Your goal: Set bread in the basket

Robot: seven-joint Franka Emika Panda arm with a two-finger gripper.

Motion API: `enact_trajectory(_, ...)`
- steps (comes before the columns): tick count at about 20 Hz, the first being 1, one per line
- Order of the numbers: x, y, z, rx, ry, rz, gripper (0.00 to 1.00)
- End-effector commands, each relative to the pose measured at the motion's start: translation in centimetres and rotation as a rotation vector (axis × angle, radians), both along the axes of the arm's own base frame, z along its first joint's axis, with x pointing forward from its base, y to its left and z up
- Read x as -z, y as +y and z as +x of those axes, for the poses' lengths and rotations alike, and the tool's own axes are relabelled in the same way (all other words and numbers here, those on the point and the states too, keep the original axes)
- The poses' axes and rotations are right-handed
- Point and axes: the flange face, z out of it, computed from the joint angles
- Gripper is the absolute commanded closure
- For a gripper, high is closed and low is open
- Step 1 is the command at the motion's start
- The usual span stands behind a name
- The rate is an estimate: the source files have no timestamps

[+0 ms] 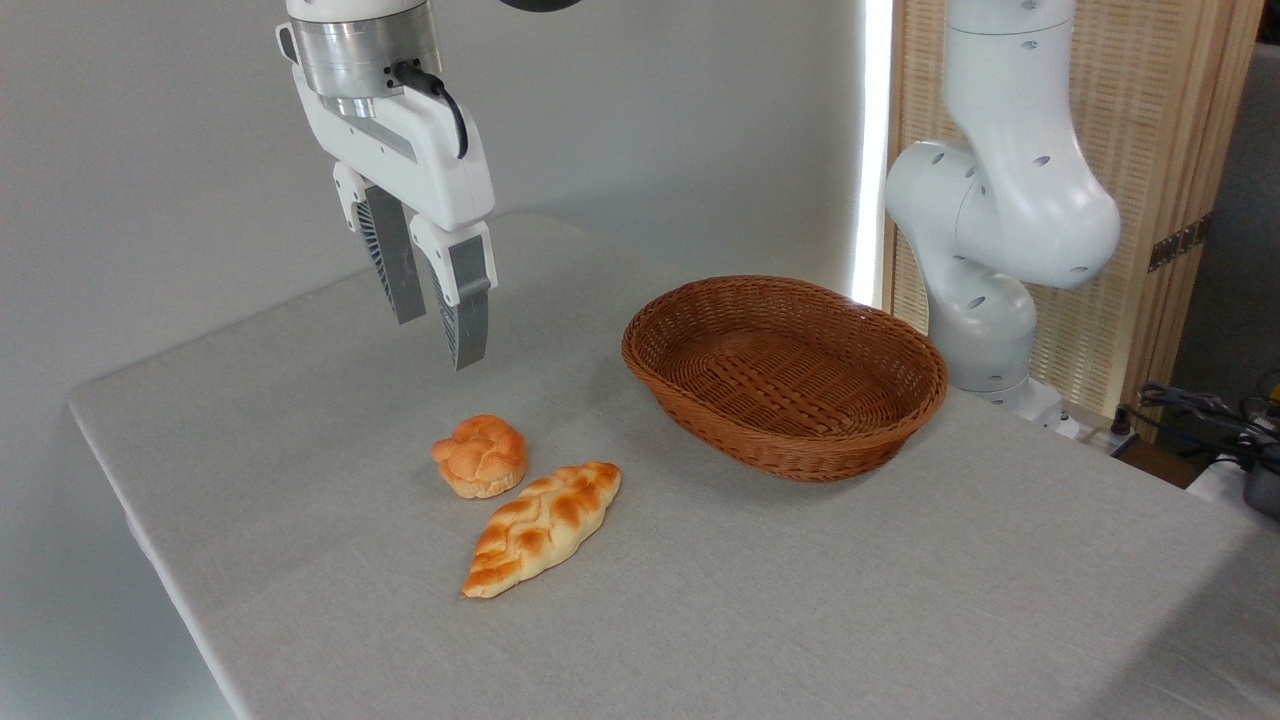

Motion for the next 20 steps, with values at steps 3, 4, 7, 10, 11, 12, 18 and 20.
enact_trajectory(3,0.4,0.0,-0.3,-0.003,-0.005,-0.013,0.00)
enact_trajectory(4,0.6,0.0,-0.4,-0.004,-0.004,-0.013,0.00)
enact_trajectory(7,2.2,-0.2,-0.8,-0.005,-0.007,-0.018,0.00)
enact_trajectory(10,4.7,-2.3,-1.7,0.027,-0.007,-0.014,0.00)
enact_trajectory(11,5.2,-2.2,-2.0,0.027,-0.003,-0.012,0.00)
enact_trajectory(12,5.8,-2.5,-2.2,0.033,0.009,-0.011,0.00)
enact_trajectory(18,9.7,-4.7,-2.7,0.067,0.023,-0.005,0.00)
enact_trajectory(20,11.0,-4.8,-2.8,0.068,0.036,-0.002,0.00)
